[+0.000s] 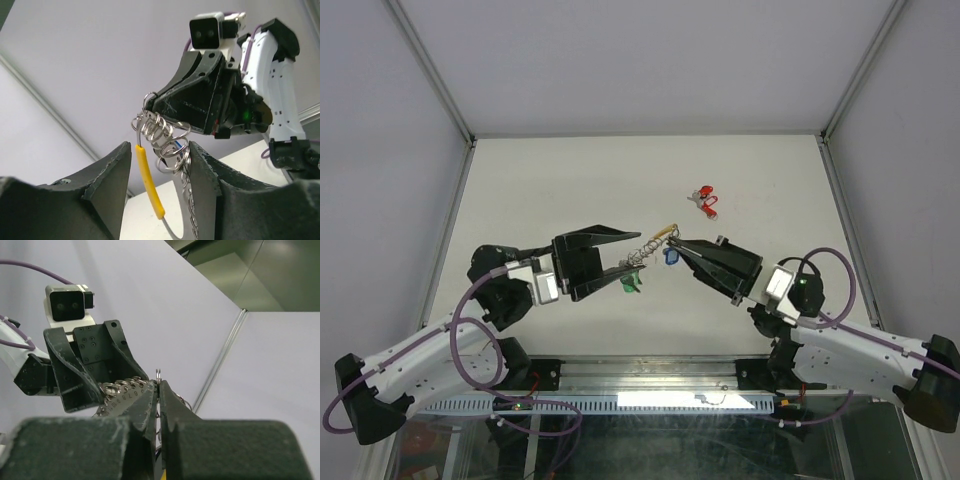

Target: Put the keys on the keyring

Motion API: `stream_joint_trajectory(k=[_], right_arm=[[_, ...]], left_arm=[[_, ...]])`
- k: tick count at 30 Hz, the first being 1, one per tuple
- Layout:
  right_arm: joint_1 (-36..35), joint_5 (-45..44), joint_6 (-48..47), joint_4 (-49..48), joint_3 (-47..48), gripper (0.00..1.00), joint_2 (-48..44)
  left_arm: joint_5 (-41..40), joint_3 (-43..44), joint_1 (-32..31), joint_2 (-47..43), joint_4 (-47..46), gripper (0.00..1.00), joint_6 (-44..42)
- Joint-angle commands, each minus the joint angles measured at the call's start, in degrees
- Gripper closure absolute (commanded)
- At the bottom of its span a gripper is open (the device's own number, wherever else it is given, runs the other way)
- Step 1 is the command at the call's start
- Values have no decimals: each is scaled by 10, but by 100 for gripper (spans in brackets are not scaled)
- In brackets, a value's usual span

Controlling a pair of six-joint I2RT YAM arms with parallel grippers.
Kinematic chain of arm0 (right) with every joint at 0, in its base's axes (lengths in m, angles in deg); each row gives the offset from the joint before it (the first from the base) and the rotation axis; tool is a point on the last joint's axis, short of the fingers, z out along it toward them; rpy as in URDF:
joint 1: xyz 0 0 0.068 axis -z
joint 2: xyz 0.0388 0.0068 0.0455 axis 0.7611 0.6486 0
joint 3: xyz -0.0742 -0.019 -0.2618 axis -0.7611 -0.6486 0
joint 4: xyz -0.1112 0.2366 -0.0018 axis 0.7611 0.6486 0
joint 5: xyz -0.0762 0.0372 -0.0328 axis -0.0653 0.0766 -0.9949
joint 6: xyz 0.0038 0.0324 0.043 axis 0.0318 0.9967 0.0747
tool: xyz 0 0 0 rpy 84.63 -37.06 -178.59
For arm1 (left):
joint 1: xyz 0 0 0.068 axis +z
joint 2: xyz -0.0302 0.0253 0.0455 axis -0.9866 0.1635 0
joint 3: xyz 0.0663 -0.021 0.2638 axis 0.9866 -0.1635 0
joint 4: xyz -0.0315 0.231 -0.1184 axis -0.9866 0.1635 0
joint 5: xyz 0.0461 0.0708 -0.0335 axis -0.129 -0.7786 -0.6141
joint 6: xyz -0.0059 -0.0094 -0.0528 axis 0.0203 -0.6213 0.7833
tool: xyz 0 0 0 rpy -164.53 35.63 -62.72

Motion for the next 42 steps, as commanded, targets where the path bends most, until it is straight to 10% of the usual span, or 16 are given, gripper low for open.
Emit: stream_joint_trajectory(k=[1, 17, 42], right_arm=[[-1, 10, -65, 6, -7, 100, -41], [-1, 116, -140, 195, 9, 100, -105], [-1, 143, -112, 175, 34, 100, -86]], left_arm=[[33, 15, -5, -17, -23, 52, 35], [84, 53, -5, 2, -24, 54, 64], [131, 61, -6, 40, 3, 66, 34]])
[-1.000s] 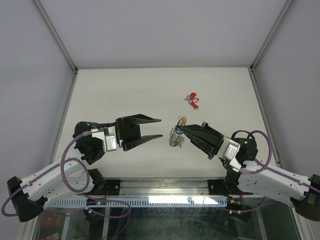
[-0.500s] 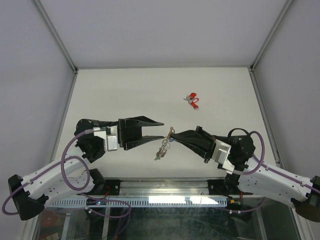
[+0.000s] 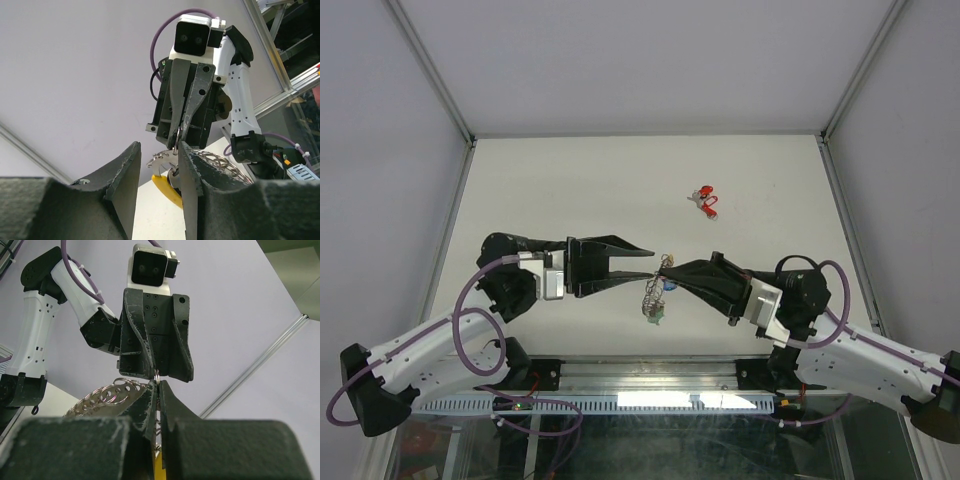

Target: Put the keys on the keyring

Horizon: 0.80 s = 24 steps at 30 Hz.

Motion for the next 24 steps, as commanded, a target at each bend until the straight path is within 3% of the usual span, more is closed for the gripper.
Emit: stream_joint_trajectory(k=[1, 14, 24], right_arm=[[-1, -3, 8, -44, 32, 100, 0], [-1, -11, 9, -49, 33, 100, 3], [-1, -14, 9, -49, 34, 100, 4]], left_arm=[[24, 24, -6, 7, -9, 67, -9], [28, 24, -8, 11, -9, 74, -8], [27, 24, -9, 16, -9, 88, -13]])
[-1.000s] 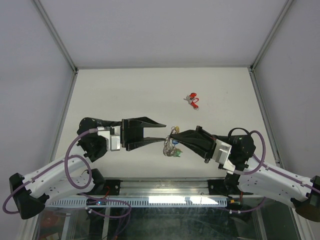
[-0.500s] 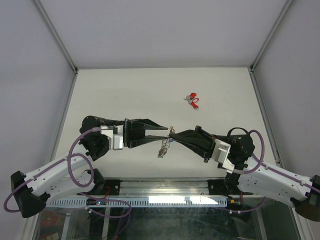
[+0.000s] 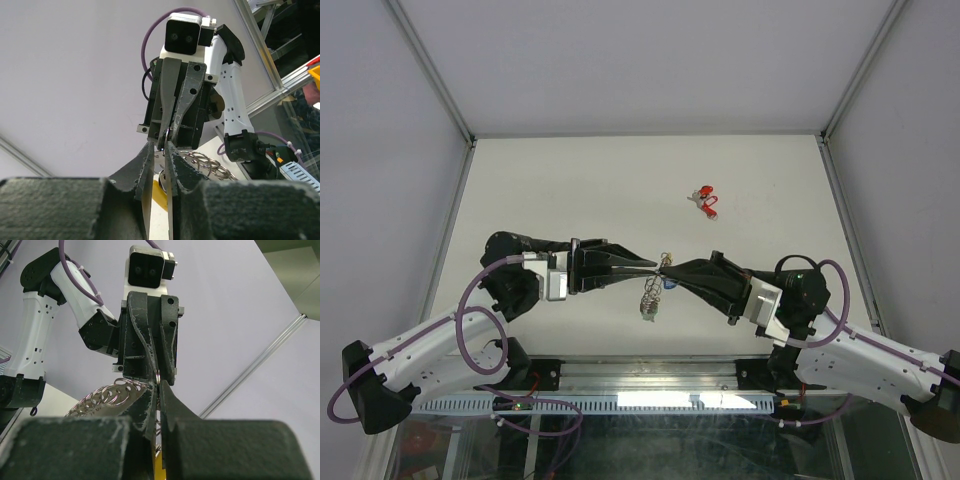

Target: Put the keys on the keyring

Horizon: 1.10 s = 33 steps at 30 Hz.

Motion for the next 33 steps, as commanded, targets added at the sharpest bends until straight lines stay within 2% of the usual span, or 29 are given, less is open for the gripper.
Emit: stream_joint_trajectory(k=[1, 17, 20, 24, 33], right_arm=[[-1, -11, 6, -43, 34, 100, -1], [-1, -26, 3, -30, 36, 100, 3], [-1, -26, 2, -26, 38, 100, 2], [-1, -27, -1, -17, 40, 100, 2], [-1, -32, -14, 11, 41, 100, -9]], left_arm=[[13, 21, -5, 3, -11, 88, -11], [9, 21, -5, 5, -11, 88, -15], [10, 22, -5, 6, -11, 90, -16], [16, 22, -5, 6, -8, 100, -24], [12, 29, -5, -3, 15, 100, -52]])
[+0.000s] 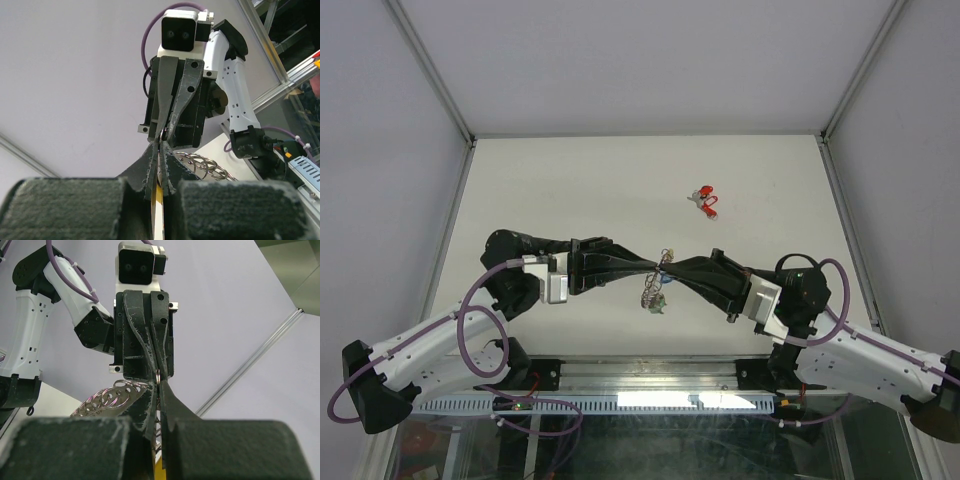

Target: Put the keys on the keyring

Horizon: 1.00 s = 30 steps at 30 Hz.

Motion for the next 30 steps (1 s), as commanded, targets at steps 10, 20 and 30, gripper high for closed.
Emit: stream_joint_trajectory(k=[10, 20, 30], right_arm=[[-1, -23, -29, 56, 44, 100, -22], [-1, -34, -44, 123, 61, 100, -29], [-1, -138, 6, 157, 74, 100, -38]], left_arm=[[3, 31, -5, -4, 21, 100, -26], [-6, 37, -5, -10, 47, 100, -39], [-70, 28, -5, -13, 36, 57, 14]])
